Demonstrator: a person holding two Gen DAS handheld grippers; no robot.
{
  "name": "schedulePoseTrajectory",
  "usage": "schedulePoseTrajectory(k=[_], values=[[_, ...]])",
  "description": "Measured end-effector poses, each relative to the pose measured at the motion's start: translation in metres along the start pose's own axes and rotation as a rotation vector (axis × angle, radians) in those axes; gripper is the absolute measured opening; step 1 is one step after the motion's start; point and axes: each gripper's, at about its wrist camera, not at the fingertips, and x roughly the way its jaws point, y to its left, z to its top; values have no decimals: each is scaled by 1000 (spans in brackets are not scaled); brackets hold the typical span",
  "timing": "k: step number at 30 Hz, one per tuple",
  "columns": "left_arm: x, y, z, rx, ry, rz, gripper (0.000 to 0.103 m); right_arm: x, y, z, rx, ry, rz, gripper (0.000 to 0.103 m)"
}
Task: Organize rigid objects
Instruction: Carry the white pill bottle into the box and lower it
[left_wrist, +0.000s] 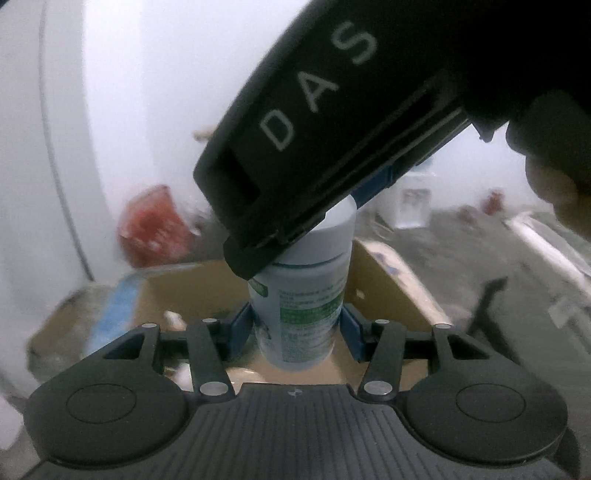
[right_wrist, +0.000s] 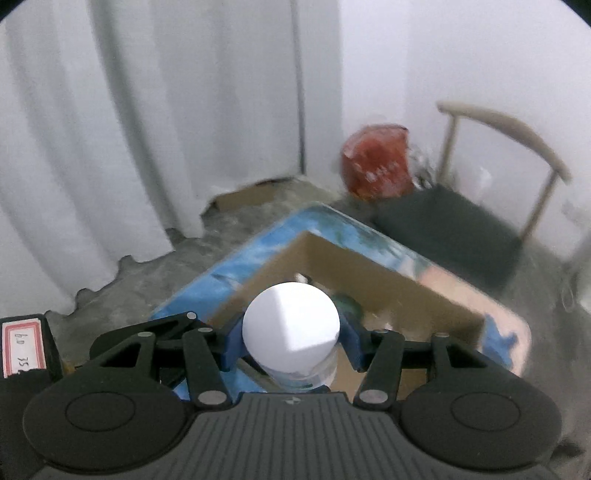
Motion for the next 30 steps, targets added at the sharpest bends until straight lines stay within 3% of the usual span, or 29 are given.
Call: schedulePoseTrajectory(k=[6, 14, 21, 30], values=[[50, -5, -5, -32, 135, -91, 52, 37, -45, -18, 91, 78, -13, 57], [104, 2, -17, -99, 303, -156, 52, 90, -84, -40, 185, 181, 12, 57], [123, 3, -22, -112, 342, -142, 57, 118, -102, -52, 226, 235, 11, 56], [119, 10, -18, -93, 347, -95, 59, 134, -115, -55, 247, 239, 24, 56]])
